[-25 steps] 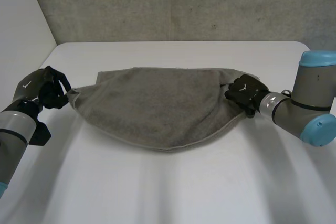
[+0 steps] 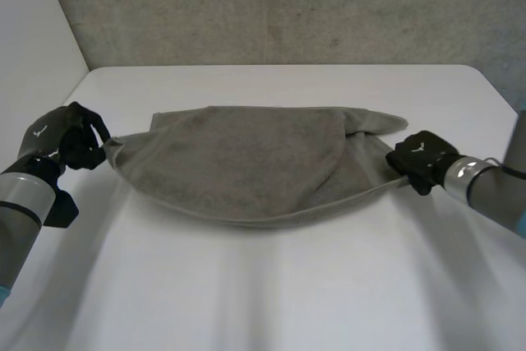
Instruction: Fold the laundry
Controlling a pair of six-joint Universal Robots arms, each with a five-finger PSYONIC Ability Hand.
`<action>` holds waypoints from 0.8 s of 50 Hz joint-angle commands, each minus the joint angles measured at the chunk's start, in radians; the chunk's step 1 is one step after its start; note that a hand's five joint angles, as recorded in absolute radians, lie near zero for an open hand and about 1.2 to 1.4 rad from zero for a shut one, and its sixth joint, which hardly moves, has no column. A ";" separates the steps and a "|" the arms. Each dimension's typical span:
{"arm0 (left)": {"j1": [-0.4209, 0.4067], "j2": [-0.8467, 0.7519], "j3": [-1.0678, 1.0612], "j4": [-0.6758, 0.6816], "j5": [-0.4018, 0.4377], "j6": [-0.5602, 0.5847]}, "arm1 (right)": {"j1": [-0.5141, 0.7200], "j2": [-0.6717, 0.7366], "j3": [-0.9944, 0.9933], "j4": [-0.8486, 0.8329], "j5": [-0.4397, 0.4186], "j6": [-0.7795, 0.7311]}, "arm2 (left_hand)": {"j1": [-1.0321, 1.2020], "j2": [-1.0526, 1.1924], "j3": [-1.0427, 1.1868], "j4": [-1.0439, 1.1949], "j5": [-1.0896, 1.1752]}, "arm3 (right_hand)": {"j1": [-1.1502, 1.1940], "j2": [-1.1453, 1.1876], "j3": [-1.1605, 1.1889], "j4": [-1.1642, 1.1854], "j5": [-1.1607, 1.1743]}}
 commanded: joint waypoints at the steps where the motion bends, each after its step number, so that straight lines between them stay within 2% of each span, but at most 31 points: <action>1: 0.017 0.130 0.001 -0.047 -0.001 0.004 | -0.114 -0.245 0.103 0.062 -0.105 0.110 | 0.237 0.178 0.179 0.177 0.206 | 0.065 0.067 0.064 0.059 0.055; 2: 0.033 0.182 0.001 -0.073 -0.001 0.004 | -0.114 -0.246 0.103 0.062 -0.105 0.110 | 0.237 0.178 0.179 0.177 0.206 | 0.065 0.067 0.064 0.059 0.055; 4: 0.053 0.240 0.001 -0.099 -0.001 0.003 | -0.186 -0.406 0.118 0.105 -0.158 0.205 | 0.237 0.178 0.179 0.177 0.206 | 0.065 0.067 0.064 0.059 0.055; 5: 0.072 0.293 0.002 -0.130 -0.001 0.003 | -0.186 -0.407 0.118 0.105 -0.159 0.205 | 0.237 0.178 0.179 0.177 0.206 | 0.065 0.067 0.064 0.059 0.055; 7: 0.086 0.337 0.002 -0.160 -0.001 0.003 | -0.262 -0.553 0.123 0.136 -0.198 0.265 | 0.237 0.178 0.179 0.177 0.206 | 0.065 0.067 0.064 0.059 0.055; 9: 0.096 0.374 0.002 -0.190 -0.001 0.003 | -0.295 -0.606 0.124 0.156 -0.206 0.279 | 0.237 0.178 0.179 0.177 0.206 | 0.065 0.067 0.064 0.059 0.055; 13: 0.098 0.422 -0.025 -0.266 0.002 0.007 | -0.342 -0.661 0.140 0.225 -0.226 0.271 | 0.237 0.178 0.179 0.177 0.206 | 0.065 0.067 0.064 0.059 0.055; 16: 0.096 0.422 -0.045 -0.288 0.007 0.012 | -0.382 -0.686 0.180 0.295 -0.251 0.205 | 0.237 0.178 0.179 0.177 0.206 | 0.065 0.067 0.064 0.059 0.055; 17: 0.093 0.418 -0.062 -0.305 0.017 0.020 | -0.393 -0.697 0.205 0.330 -0.257 0.140 | 0.237 0.178 0.179 0.177 0.206 | 0.065 0.067 0.064 0.059 0.055; 20: 0.093 0.410 -0.091 -0.329 0.056 0.035 | -0.393 -0.694 0.258 0.405 -0.252 -0.008 | 0.237 0.178 0.179 0.177 0.206 | 0.065 0.067 0.064 0.059 0.055; 21: 0.098 0.405 -0.107 -0.334 0.075 0.046 | -0.393 -0.694 0.258 0.406 -0.252 -0.009 | 0.237 0.178 0.179 0.177 0.206 | 0.065 0.067 0.064 0.059 0.055; 23: 0.100 0.396 -0.119 -0.336 0.091 0.059 | -0.393 -0.681 0.301 0.476 -0.249 -0.141 | 0.237 0.178 0.179 0.177 0.206 | 0.065 0.067 0.064 0.059 0.055; 26: 0.103 0.367 -0.134 -0.333 0.105 0.078 | -0.391 -0.643 0.318 0.512 -0.248 -0.198 | 0.237 0.178 0.179 0.177 0.206 | 0.065 0.067 0.064 0.059 0.055; 32: 0.106 0.263 -0.145 -0.323 0.106 0.089 | -0.385 -0.534 0.304 0.513 -0.240 -0.198 | 0.237 0.178 0.179 0.177 0.206 | 0.065 0.067 0.064 0.059 0.055; 35: 0.106 0.221 -0.141 -0.322 0.106 0.089 | -0.336 -0.470 0.273 0.512 -0.228 -0.198 | 0.237 0.178 0.179 0.177 0.206 | 0.065 0.067 0.064 0.059 0.055; 37: 0.101 0.145 -0.118 -0.316 0.105 0.089 | -0.277 -0.387 0.220 0.510 -0.182 -0.193 | 0.237 0.178 0.179 0.177 0.206 | 0.065 0.067 0.064 0.059 0.055; 40: 0.098 0.070 -0.073 -0.302 0.102 0.089 | -0.244 -0.352 0.186 0.509 -0.153 -0.190 | 0.237 0.178 0.179 0.177 0.206 | 0.065 0.067 0.064 0.059 0.055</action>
